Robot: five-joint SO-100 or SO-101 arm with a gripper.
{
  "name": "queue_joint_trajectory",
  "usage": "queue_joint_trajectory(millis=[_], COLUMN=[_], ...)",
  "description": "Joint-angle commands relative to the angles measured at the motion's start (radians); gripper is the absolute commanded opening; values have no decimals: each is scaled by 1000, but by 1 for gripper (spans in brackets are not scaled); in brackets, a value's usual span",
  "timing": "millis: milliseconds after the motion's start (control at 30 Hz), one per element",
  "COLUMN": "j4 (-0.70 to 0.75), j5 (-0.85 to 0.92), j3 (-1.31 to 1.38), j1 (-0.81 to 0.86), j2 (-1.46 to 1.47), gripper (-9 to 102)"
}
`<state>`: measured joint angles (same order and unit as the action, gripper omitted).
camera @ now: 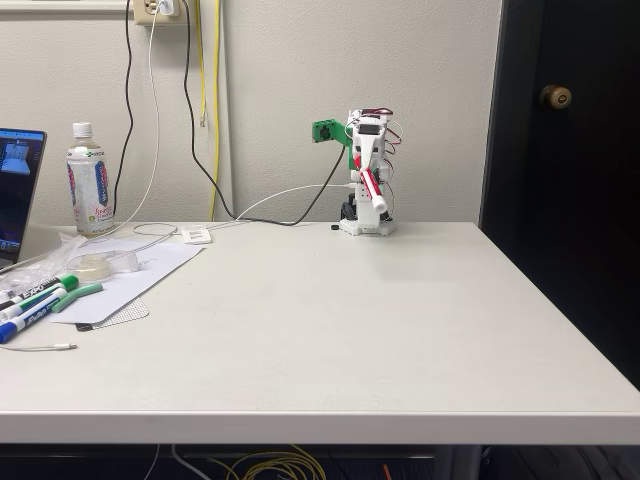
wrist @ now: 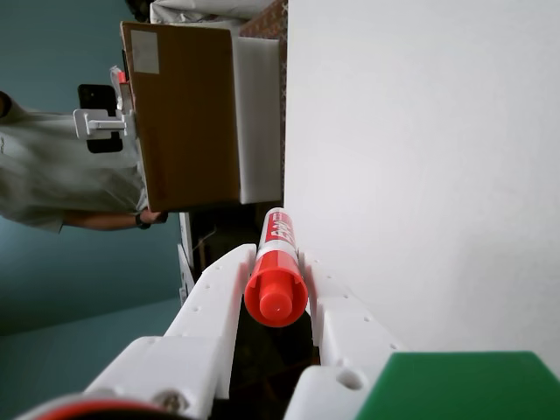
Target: Pick up the red marker.
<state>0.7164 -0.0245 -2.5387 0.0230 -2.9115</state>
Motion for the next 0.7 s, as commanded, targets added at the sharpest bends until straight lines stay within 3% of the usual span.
queue_joint_trajectory(millis=[0,667], j4=[-25,-87], j5=[-15,-57], j3=[3,-75], j1=[2,3], j2=[-25,-86], gripper=[1,1])
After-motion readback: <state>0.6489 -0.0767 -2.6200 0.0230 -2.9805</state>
